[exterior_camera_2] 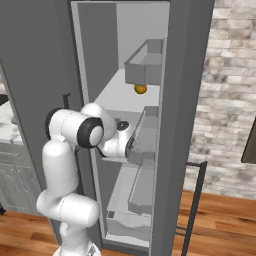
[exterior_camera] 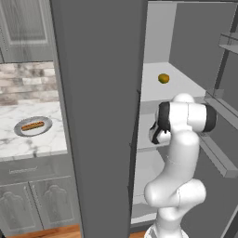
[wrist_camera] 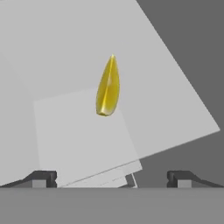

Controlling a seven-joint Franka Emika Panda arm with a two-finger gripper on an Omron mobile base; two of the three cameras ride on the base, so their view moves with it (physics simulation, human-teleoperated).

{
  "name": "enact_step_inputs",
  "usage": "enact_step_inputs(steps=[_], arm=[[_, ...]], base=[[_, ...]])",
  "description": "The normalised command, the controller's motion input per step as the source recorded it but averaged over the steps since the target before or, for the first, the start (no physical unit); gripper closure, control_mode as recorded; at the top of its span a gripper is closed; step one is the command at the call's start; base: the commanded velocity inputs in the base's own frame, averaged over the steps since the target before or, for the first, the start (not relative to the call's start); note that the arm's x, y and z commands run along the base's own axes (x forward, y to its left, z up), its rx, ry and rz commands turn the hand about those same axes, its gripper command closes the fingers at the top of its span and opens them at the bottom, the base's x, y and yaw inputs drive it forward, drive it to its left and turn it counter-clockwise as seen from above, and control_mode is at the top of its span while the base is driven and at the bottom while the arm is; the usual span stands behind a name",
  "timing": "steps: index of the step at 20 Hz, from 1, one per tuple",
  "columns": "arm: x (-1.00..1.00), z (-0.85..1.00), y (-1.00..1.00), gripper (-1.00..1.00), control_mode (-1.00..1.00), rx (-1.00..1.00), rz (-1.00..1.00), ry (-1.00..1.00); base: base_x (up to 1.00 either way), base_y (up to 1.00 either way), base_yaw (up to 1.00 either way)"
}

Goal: Place the cold items (orange and lemon wedge) from the fridge in one tupperware on the dining counter. Place the warm items (kebab skewer and hot dog) in the stove area in another tupperware.

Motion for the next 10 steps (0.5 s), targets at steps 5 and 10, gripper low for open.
enact_step_inputs(steps=[5,10], arm=[[0.35,-0.18,-0.1,-1.0,-1.0,0.0,0.0,0.0],[0.32,-0.24,-0.16,-1.0,-1.0,0.0,0.0,0.0]], base=[[0.0,0.0,0.0],[0.0,0.0,0.0]])
